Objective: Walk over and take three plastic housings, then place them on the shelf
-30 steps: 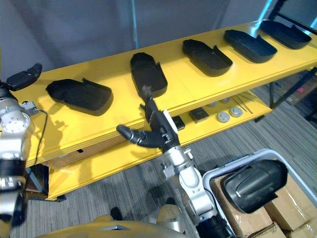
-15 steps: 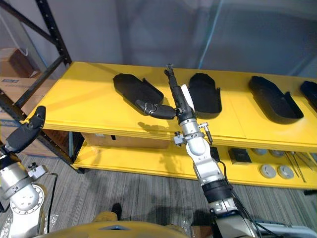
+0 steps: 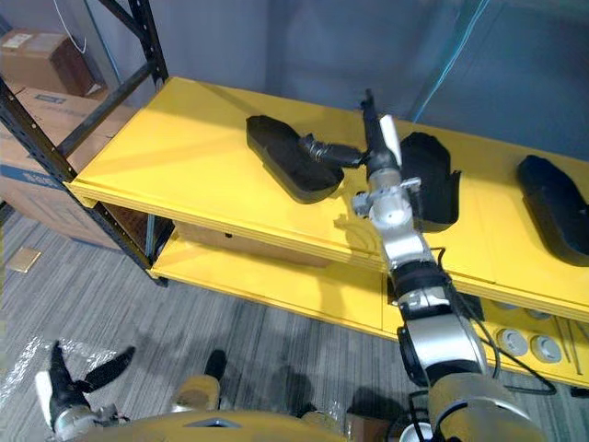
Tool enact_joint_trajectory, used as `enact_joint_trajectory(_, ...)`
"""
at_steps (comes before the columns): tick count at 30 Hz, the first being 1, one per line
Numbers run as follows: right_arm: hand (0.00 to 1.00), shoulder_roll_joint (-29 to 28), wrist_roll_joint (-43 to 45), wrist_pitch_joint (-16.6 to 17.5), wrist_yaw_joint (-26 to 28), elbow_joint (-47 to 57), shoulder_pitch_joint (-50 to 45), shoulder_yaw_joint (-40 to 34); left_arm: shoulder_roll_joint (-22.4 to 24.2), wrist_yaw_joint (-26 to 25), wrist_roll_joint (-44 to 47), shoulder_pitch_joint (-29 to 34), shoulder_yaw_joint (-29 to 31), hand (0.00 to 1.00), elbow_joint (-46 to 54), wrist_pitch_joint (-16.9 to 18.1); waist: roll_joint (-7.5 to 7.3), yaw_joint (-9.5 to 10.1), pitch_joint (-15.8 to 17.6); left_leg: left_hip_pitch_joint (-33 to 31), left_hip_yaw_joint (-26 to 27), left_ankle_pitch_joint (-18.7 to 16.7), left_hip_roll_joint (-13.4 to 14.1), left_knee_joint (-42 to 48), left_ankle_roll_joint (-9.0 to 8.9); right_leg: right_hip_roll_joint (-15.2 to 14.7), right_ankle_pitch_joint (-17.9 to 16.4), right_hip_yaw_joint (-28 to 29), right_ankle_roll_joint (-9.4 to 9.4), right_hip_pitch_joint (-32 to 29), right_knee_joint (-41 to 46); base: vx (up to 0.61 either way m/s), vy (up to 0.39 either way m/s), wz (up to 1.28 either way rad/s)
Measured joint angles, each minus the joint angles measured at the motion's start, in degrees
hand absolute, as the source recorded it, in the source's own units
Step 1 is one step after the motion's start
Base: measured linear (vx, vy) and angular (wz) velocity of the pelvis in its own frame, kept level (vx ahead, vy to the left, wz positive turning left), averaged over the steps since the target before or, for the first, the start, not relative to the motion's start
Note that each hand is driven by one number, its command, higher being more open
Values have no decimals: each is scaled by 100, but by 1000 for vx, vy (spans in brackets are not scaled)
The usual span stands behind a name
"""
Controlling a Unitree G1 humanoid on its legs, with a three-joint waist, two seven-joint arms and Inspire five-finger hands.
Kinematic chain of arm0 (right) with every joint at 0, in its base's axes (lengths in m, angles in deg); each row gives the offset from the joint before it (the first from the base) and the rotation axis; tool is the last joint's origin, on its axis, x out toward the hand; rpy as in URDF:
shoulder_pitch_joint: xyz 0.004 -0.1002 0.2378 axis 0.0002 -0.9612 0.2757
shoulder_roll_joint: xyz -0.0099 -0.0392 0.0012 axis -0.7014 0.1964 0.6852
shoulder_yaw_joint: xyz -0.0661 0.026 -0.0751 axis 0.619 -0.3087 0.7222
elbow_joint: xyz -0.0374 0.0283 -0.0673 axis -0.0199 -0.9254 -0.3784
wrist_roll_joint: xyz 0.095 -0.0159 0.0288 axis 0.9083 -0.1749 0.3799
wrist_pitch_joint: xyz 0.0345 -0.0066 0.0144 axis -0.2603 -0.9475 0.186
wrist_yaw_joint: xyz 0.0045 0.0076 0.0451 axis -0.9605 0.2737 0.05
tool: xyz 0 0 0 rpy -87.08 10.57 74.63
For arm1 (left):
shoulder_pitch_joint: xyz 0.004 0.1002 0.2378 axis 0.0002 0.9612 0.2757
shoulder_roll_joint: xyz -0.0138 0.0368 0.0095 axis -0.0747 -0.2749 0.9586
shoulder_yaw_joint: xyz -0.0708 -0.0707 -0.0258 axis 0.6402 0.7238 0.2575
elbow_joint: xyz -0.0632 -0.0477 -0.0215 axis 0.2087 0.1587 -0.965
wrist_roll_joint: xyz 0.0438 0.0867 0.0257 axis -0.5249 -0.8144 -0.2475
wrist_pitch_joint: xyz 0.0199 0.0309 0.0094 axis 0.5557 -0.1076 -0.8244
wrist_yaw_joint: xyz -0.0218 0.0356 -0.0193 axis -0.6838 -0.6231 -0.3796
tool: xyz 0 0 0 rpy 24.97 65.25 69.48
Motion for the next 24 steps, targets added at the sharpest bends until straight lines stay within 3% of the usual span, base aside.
enact_joint_trajectory(5,100,144,8,-28,246,-240,105,-197,5,1446,1533,-1,-403,100,-516,-453,135,-46,153,-39,93,46,-54,-12,-5,-172,-192,140,19,-297,442,-8,-17,-7)
enact_joint_trajectory(10,100,187,281,-314,903,-241,106,-362,18,2260,2336,1,-679,100,-684,-716,160,-172,259,47,211,41,-71,-25,-5,-232,-267,264,34,-356,587,-2,-31,-11)
enact_joint_trajectory(17,100,183,515,-773,2039,-134,-13,-355,42,2592,2556,-28,-788,100,-681,-781,228,-334,294,149,372,29,-104,-37,-17,-300,-307,446,48,-437,715,-33,-20,-11)
enact_joint_trajectory(24,100,185,728,-784,2747,211,-322,-325,43,2677,2552,-29,-843,100,-681,-787,231,-439,293,231,511,-19,-111,-19,-23,-315,-299,589,65,-444,720,-23,-12,-10)
